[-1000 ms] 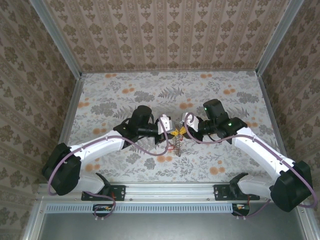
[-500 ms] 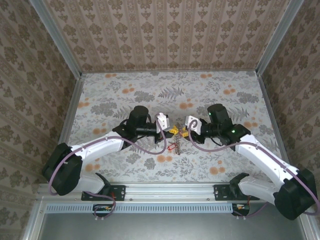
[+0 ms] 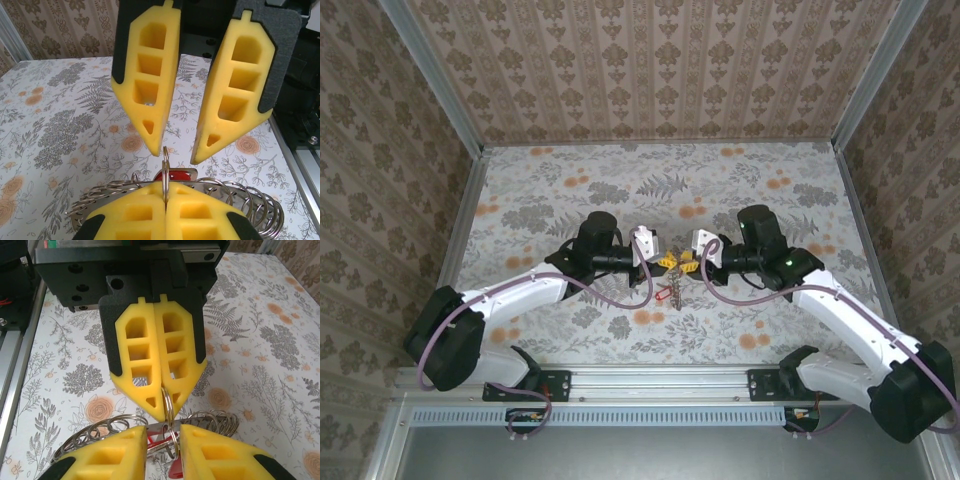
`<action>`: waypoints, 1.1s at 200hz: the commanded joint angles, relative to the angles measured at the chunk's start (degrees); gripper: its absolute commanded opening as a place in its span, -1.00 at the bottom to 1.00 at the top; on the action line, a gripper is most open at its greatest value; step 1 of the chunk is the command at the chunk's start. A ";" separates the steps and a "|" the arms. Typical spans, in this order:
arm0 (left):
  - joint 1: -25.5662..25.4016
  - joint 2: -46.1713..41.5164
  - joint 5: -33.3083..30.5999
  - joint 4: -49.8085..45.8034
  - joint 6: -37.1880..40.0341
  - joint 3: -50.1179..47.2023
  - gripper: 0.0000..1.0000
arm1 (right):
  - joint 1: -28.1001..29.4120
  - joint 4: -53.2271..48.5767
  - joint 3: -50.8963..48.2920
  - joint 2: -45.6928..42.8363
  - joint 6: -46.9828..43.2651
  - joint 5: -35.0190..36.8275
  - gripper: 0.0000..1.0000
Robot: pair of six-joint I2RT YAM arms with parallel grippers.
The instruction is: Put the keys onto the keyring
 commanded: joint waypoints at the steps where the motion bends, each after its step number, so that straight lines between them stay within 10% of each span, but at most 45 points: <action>1: -0.20 -0.74 1.90 0.96 -0.13 0.94 -1.00 | -0.13 1.00 2.60 0.86 -1.52 -2.74 -0.51; 220: -1.70 -1.12 -5.00 -10.42 6.59 4.83 -0.74 | 2.75 -13.31 11.15 6.60 -4.14 2.91 -0.98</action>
